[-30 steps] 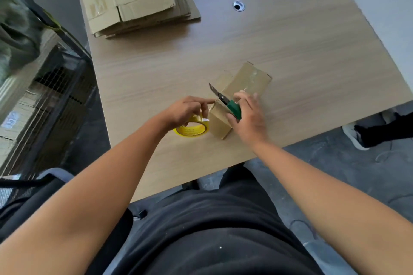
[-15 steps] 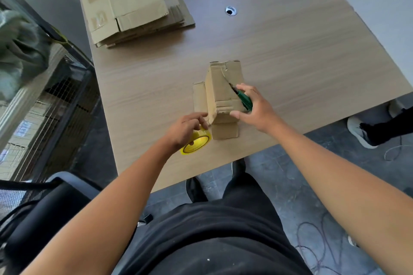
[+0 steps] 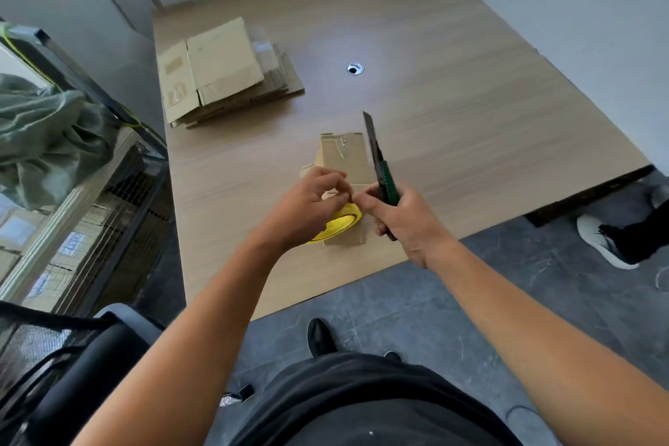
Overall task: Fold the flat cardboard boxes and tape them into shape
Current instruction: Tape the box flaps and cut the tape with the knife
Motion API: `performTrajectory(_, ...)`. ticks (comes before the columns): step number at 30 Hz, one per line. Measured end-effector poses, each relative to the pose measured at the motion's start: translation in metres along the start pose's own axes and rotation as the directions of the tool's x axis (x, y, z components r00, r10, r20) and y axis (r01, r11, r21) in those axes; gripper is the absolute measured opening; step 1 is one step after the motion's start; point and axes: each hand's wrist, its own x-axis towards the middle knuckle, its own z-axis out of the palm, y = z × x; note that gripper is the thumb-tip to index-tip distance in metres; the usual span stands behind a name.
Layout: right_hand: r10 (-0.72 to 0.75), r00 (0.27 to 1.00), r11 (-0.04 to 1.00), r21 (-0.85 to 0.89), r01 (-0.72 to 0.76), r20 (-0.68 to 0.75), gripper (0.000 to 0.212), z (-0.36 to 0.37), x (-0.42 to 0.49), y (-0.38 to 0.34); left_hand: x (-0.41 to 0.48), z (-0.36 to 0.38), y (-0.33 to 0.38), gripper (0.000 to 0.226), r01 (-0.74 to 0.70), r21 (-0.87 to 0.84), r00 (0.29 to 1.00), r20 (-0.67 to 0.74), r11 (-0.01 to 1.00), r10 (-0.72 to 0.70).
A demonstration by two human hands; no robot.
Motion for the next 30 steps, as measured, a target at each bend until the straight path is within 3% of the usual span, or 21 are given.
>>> performTrajectory(3,-0.059,0.997,0.996,-0.073,0.056,-0.041,0.016,-0.014,-0.009,-0.008,0.001,0.014,0.022,0.018,-0.045,0.152,0.999,0.019,0.987,0.043)
performTrajectory(9,-0.141,0.990,0.968,-0.216,0.131,-0.028,0.022,-0.040,-0.023,-0.013,-0.011,0.040,0.040,0.009,-0.075,0.202,0.992,-0.082,0.976,0.093)
performTrajectory(11,-0.139,0.989,0.979,-0.159,0.130,-0.049,0.022,-0.046,-0.023,-0.016,-0.019,0.048,0.040,0.016,-0.035,0.086,0.994,-0.098,0.996,0.043)
performTrajectory(13,-0.099,0.993,0.993,-0.073,0.094,-0.071,0.018,-0.049,-0.019,-0.020,-0.030,0.058,0.038,0.030,0.011,-0.135,0.996,-0.089,0.991,-0.023)
performTrajectory(16,-0.021,0.999,0.999,0.029,0.022,-0.047,0.013,-0.057,-0.010,-0.025,-0.040,0.070,0.032,0.045,0.063,-0.467,0.992,-0.068,0.882,-0.107)
performTrajectory(19,-0.006,1.000,1.000,-0.007,0.006,-0.011,0.014,-0.064,-0.001,-0.021,-0.033,0.059,0.027,0.043,0.086,-0.496,0.994,-0.011,0.864,-0.105)
performTrajectory(21,-0.031,0.997,0.998,-0.048,0.028,-0.067,0.014,-0.061,0.007,-0.016,-0.019,0.037,0.024,0.037,0.086,-0.360,0.996,0.016,0.929,-0.086)
performTrajectory(24,0.023,0.951,0.999,0.050,-0.008,-0.307,0.009,-0.062,0.033,-0.017,0.016,-0.008,0.021,0.027,0.057,0.098,0.998,-0.002,0.994,-0.057)
performTrajectory(26,0.078,0.887,0.991,0.132,-0.020,-0.455,0.010,-0.072,0.057,-0.020,0.042,-0.039,0.018,0.026,0.074,0.367,0.995,0.033,0.927,-0.093)
performTrajectory(30,0.137,0.865,0.986,0.147,-0.074,-0.483,0.010,-0.071,0.105,-0.010,0.100,-0.088,0.011,0.028,0.088,0.638,0.965,0.137,0.765,-0.225)
